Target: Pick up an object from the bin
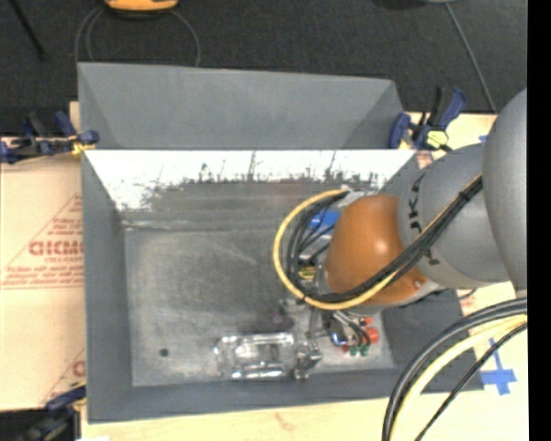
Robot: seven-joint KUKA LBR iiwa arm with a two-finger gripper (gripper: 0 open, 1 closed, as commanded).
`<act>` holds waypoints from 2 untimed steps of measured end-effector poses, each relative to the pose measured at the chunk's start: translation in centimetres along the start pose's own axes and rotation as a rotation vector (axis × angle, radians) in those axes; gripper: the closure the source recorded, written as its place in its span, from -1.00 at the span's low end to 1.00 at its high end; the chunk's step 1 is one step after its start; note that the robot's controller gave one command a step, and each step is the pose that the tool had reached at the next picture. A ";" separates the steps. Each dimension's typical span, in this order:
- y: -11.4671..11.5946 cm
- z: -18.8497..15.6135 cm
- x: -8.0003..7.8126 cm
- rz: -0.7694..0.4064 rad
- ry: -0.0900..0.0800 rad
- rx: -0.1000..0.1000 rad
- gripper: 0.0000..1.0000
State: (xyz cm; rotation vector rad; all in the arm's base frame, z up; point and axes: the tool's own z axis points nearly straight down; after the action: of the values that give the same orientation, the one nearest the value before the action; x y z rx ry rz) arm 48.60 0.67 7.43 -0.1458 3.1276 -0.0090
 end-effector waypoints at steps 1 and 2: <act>2.6 0.0 -0.6 0.034 -0.001 0.000 -1.00; 6.9 -1.2 -0.1 0.145 0.005 -0.006 -1.00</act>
Offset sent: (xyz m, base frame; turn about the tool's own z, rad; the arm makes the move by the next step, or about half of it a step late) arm -0.0005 0.0308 -0.0043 0.0317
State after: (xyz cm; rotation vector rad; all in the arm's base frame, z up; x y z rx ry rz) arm 48.01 7.58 8.58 0.0817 3.1345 0.0017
